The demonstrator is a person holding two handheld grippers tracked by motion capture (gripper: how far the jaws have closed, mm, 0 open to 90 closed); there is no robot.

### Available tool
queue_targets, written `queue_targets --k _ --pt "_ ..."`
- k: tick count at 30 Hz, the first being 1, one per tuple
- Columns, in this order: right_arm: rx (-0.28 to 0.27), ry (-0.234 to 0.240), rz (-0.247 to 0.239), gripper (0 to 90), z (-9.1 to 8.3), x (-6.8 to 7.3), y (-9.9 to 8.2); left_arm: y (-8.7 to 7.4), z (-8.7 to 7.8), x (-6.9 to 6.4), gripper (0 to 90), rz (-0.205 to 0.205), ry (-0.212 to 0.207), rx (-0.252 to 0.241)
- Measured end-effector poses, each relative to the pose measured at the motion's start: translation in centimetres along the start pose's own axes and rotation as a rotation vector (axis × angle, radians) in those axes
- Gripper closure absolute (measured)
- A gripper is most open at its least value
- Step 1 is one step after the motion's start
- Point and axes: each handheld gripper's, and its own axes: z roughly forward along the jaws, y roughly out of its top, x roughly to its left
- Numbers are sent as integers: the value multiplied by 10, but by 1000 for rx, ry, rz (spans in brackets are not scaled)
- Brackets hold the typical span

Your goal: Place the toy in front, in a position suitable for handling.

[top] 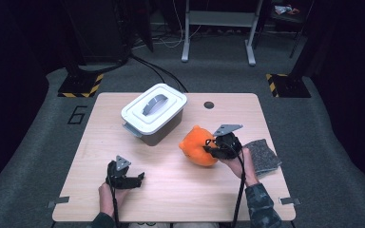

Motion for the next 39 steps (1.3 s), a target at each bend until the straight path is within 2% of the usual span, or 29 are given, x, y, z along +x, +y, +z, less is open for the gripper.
queue_targets --k 5,9,10,12,13,14,16,19,22,24,25,27,28,30,32,34,36,37,39 --pt "17 37 -47 643 9 -8 -5 0 0 0 112 0 0 0" --pt "66 15 -65 618 22 -10 -13 0 0 0 112 0 0 0" --pt "48 27 -58 594 21 -13 -15 0 0 0 112 0 0 0" --pt "57 8 -44 554 21 -14 -15 0 0 0 112 0 0 0" --pt "63 15 -58 500 20 -14 -15 0 0 0 112 0 0 0" --pt "67 -3 -45 454 19 -13 -14 0 0 0 112 0 1 0" --pt "67 -4 -50 385 18 -13 -14 0 0 0 112 1 1 0" --pt "60 -18 -29 275 13 -10 -13 0 0 0 112 1 1 0" --pt "40 -24 25 197 7 -8 -12 0 0 0 112 1 1 0" --pt "26 -31 113 152 1 -5 -11 0 0 0 112 0 1 0" --pt "14 -52 144 154 0 -4 -10 0 0 0 112 0 1 0" --pt "7 -74 242 145 -3 -1 -10 0 0 0 112 0 2 0" --pt "22 -105 300 136 -1 2 -10 0 0 0 112 0 1 0" --pt "27 -124 335 131 1 4 -11 0 0 0 112 0 2 0" --pt "31 -122 359 124 6 6 -11 0 0 0 113 0 1 0" --pt "32 -139 367 108 10 9 -12 0 0 0 113 0 2 0" --pt "36 -136 391 97 14 11 -12 0 0 0 112 0 1 0" --pt "38 -153 384 94 15 12 -11 0 0 0 112 0 2 0" --pt "36 -147 381 96 18 12 -13 0 0 0 113 -1 2 0"
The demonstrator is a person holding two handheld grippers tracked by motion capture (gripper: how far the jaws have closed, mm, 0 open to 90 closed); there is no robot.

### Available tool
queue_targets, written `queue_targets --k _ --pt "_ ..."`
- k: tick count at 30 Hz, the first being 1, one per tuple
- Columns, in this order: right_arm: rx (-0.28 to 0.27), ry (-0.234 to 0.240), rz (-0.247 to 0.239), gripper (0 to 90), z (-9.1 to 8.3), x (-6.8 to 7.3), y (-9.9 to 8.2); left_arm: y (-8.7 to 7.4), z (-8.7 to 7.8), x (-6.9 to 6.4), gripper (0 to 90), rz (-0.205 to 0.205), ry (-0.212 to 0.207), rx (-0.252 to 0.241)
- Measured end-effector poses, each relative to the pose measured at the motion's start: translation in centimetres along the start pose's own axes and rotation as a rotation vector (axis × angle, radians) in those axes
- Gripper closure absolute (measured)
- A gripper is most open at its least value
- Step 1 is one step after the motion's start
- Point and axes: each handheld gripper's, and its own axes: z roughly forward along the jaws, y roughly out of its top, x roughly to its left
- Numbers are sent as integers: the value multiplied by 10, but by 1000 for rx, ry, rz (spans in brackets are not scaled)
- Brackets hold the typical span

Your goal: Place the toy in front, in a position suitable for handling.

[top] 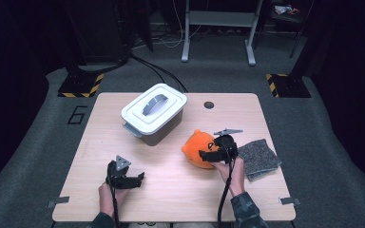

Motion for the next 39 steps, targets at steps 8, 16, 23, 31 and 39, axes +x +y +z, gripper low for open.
queue_targets --k 8,16,23,31,39 --pt "9 -62 18 338 10 -4 -11 0 0 0 113 -1 2 0" --pt "17 -24 -18 642 9 -7 -15 0 0 1 114 -7 9 -3" --pt "-21 49 -110 668 -4 -9 -1 0 0 0 114 -9 12 -4" --pt "-19 105 -246 666 -14 -10 15 0 0 1 114 -10 9 -1" --pt "39 167 -388 657 -6 -18 23 0 0 1 114 -10 10 -1"
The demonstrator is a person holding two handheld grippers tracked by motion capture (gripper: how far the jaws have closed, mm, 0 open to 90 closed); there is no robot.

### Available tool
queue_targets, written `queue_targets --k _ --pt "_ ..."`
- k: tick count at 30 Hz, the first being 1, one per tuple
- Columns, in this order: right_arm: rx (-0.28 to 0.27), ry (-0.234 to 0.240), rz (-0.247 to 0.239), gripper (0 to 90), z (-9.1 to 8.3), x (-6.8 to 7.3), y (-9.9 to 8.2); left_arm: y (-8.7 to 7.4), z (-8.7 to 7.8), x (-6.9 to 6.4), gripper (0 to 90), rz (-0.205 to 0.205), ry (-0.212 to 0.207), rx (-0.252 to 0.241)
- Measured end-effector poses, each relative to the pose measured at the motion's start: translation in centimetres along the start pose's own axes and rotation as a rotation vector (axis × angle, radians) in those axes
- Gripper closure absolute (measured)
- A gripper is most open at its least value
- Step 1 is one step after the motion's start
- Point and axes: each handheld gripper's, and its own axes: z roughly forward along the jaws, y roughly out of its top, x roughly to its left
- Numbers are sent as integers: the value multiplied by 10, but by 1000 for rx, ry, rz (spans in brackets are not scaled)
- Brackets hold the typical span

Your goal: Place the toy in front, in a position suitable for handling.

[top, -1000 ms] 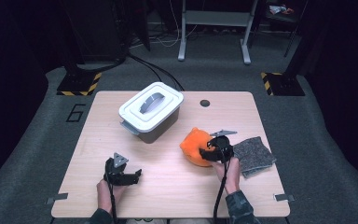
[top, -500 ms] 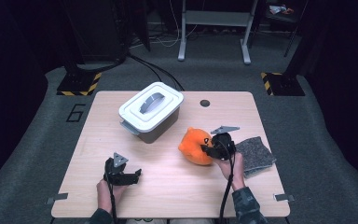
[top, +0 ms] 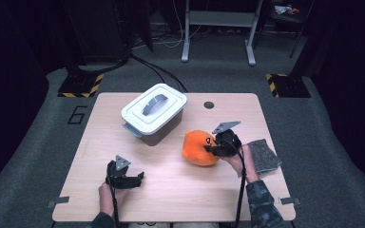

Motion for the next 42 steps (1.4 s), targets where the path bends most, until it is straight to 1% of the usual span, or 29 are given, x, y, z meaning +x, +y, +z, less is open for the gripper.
queue_targets --k 1,2,4,5,6,8,9,11,12,13,14,15,16,17,18,19,20,22,24,25,27,31,32,34,37,39,40,41,42 --pt "4 4 -7 656 1 -2 0 0 0 0 114 0 -1 2" --pt "4 13 -36 654 4 -5 -1 0 0 0 114 0 0 0" --pt "24 32 -39 649 7 -8 -2 0 0 0 114 0 0 0" --pt "28 31 -56 645 10 -9 -4 0 0 0 114 1 -2 3" --pt "39 36 -57 637 13 -12 -6 0 0 0 114 1 -1 4" --pt "26 41 -61 612 14 -15 -10 0 0 0 114 0 1 0" --pt "31 32 -44 579 15 -17 -11 0 0 0 114 1 -2 5" --pt "25 34 -43 520 14 -18 -12 0 0 0 114 0 -1 1" --pt "23 29 -19 474 14 -18 -12 0 0 0 114 1 0 1" --pt "18 42 -24 419 13 -19 -12 0 0 0 114 1 3 -4" --pt "-8 35 -13 355 11 -19 -13 0 0 0 113 3 3 -4" --pt "-1 31 -3 327 9 -19 -13 0 0 0 113 7 0 1" --pt "-24 32 8 293 8 -19 -14 0 0 0 113 9 -1 2" --pt "-28 33 12 270 5 -19 -14 0 0 0 113 8 -5 5" --pt "-38 25 32 243 2 -17 -15 1 -1 0 113 10 -6 10" --pt "-50 25 25 219 0 -16 -15 0 -1 0 113 10 -5 8" --pt "-55 15 43 194 -6 -14 -15 0 -1 0 113 10 -5 8" --pt "-70 3 46 149 -13 -11 -17 1 -1 0 112 11 -6 8" --pt "-83 -18 48 141 -21 -7 -19 1 0 0 111 12 -9 9" --pt "-99 -35 69 134 -29 -5 -22 1 0 1 106 8 -9 7" --pt "-104 -45 69 133 -31 -4 -24 1 1 1 104 12 -10 7" --pt "-121 -100 103 102 -44 -3 -39 5 0 -1 101 22 -24 6" --pt "-117 -112 122 92 -47 -4 -43 7 -1 -3 102 14 -27 -10" --pt "-122 -138 146 85 -52 -6 -53 12 -2 -7 102 16 -44 -26" --pt "-122 -176 186 76 -57 -10 -66 20 -3 -15 104 38 -73 -34" --pt "-105 -214 203 72 -59 -14 -76 24 -2 -21 105 55 -95 -38" --pt "-97 -223 214 72 -61 -15 -79 27 -2 -23 106 74 -104 -29" --pt "-86 -245 235 68 -62 -18 -87 29 -2 -27 106 79 -109 -40" --pt "-86 -245 235 68 -62 -18 -87 31 -2 -29 106 86 -119 -38"
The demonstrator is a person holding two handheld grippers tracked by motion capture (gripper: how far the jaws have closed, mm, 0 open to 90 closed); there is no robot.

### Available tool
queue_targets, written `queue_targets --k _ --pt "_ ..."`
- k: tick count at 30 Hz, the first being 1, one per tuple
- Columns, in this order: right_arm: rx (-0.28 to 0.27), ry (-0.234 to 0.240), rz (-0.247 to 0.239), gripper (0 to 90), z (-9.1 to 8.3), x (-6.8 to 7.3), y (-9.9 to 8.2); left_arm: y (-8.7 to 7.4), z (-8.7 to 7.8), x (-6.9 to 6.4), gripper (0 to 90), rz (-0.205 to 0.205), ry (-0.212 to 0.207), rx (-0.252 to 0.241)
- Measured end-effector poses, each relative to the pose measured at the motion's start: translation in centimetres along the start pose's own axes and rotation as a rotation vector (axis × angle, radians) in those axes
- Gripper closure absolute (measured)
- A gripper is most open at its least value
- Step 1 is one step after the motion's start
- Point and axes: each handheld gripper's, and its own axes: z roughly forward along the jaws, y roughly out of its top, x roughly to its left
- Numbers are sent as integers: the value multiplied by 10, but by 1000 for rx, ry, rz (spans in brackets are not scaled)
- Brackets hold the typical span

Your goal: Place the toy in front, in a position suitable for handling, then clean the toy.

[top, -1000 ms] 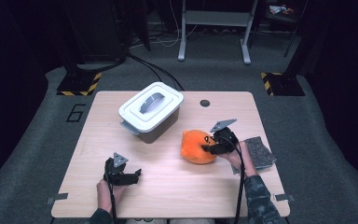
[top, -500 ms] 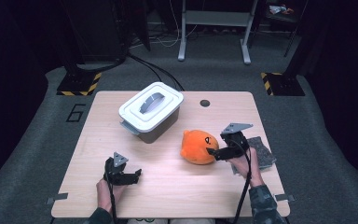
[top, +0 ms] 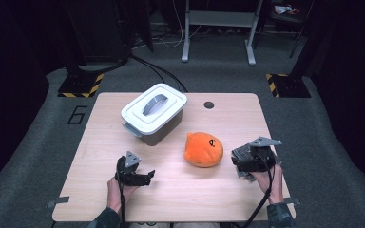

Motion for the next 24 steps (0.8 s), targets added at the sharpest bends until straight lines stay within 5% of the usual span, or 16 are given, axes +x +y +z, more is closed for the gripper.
queue_targets --k 12,20,24 --pt "31 -103 67 19 -1 -23 -23 39 21 -24 132 61 -112 -36" --pt "80 -128 103 18 4 -33 -34 66 43 -35 153 73 -184 -51" --pt "93 -128 113 19 7 -36 -37 76 53 -43 185 114 -218 -35"
